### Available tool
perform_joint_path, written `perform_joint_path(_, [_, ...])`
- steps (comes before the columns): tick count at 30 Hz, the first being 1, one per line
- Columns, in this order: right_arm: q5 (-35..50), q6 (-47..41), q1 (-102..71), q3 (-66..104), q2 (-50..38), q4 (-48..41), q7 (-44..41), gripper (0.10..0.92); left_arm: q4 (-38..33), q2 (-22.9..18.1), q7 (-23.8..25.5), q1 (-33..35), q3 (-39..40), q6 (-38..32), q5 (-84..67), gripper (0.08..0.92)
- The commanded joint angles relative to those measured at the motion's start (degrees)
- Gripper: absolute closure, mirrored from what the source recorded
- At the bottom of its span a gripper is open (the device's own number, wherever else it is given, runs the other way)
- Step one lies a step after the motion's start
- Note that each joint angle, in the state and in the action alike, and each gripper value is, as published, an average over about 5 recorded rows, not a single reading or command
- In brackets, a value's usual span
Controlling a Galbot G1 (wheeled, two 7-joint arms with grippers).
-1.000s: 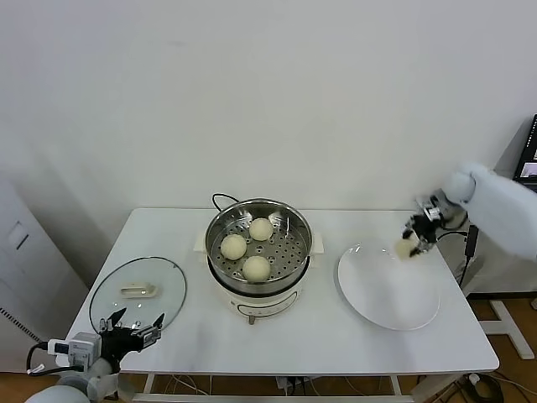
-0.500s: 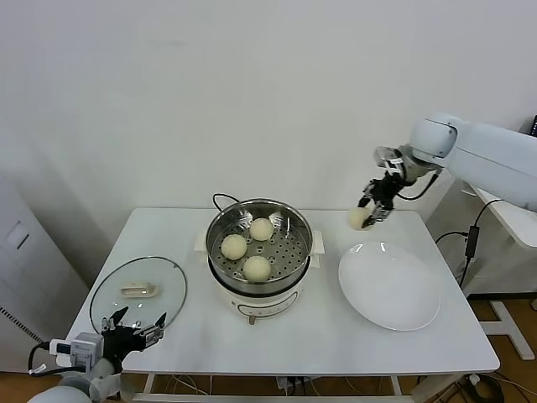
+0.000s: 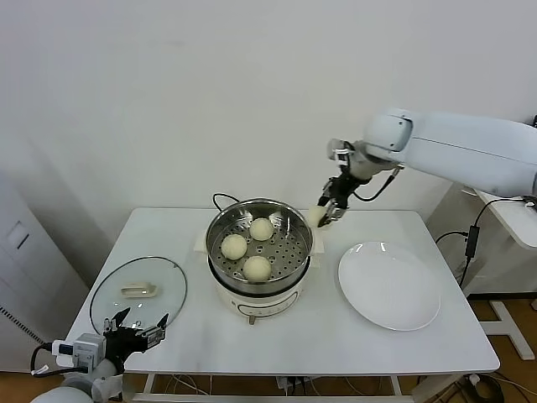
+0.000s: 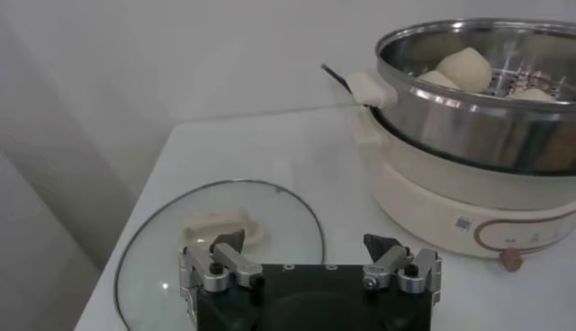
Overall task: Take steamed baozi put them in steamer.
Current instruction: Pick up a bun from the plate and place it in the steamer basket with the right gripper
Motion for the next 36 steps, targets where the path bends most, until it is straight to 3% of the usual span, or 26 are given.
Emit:
perform_joint_path(1, [3.18, -6.41, -3.09, 0.94, 5.89, 1.56, 7.38, 0.533, 0.1, -0.09, 0.0, -0.15, 0.12, -0.02, 0.03, 0.177])
perform_joint_path(30, [-6.1, -5.89, -15.6, 5.7, 9.05, -3.46, 9.25, 0.533, -0.34, 0.03, 0.12, 0.25, -0.18, -0.14, -0.06, 0.177])
perform_joint_path(36, [-5.79, -5.92, -15.65, 6.45, 8.67, -3.41, 9.74, 0.475, -0.42, -0.1, 0.11, 0.41, -0.19, -0.18, -0.07, 0.177])
